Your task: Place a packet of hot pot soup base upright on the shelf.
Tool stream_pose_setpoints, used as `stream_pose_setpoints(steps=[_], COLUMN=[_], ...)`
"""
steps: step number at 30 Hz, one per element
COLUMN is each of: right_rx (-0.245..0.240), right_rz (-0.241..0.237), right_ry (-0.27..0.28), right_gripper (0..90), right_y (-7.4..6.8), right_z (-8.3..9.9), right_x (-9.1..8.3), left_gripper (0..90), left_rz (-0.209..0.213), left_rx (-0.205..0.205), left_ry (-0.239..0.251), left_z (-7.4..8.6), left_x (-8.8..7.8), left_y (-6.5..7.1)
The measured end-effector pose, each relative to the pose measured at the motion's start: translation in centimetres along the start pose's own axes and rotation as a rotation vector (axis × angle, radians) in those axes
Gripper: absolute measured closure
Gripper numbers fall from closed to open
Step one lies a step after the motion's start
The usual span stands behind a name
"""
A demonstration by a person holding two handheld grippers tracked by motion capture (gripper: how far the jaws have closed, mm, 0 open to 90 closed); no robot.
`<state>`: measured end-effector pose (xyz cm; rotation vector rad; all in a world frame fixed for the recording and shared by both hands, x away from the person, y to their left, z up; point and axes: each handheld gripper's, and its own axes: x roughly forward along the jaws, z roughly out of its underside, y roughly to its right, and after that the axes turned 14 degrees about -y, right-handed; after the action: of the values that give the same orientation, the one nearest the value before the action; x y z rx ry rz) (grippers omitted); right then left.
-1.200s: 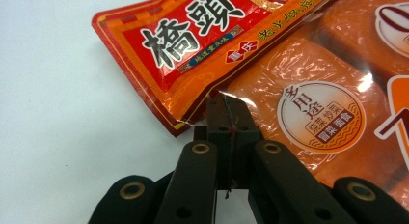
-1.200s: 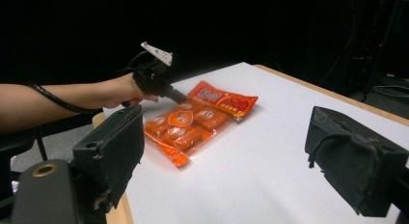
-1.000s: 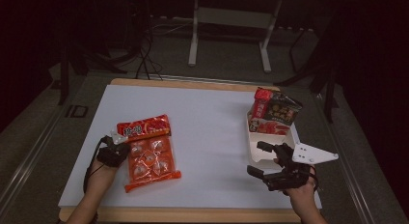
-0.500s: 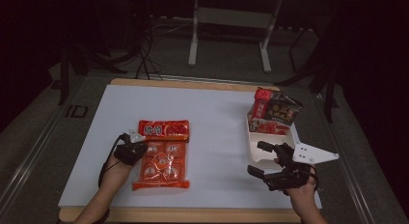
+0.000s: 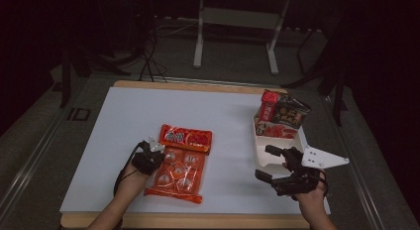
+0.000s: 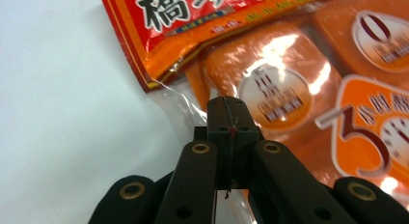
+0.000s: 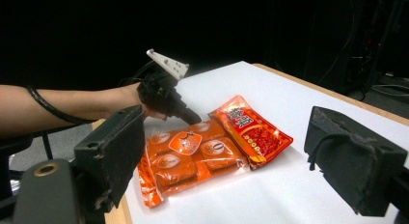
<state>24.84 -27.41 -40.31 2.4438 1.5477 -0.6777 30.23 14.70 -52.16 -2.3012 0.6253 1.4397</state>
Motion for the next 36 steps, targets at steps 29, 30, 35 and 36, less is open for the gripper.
stream_pose_setpoints(steps=[29, 30, 35, 36], right_rx=[0.001, 0.003, -0.003, -0.002], right_rz=[0.003, 0.002, -0.001, -0.004], right_ry=[0.007, 0.006, 0.003, 0.003], right_gripper=[14.3, 14.3, 14.3, 14.3], right_y=[0.1, 0.1, -0.1, 0.0], right_z=[0.1, 0.1, 0.0, 0.0], right_x=[-0.3, -0.3, -0.2, -0.1], left_gripper=[90.0, 90.0, 90.0, 90.0], left_rz=[0.069, 0.067, 0.116, 0.125], left_rx=[0.082, 0.077, 0.05, 0.057], left_ry=[-0.07, -0.069, -0.061, -0.057], left_z=[3.4, 3.5, 3.7, 3.7], left_x=[-2.4, -2.3, -2.4, -2.4], left_y=[2.0, 2.1, 2.3, 2.6])
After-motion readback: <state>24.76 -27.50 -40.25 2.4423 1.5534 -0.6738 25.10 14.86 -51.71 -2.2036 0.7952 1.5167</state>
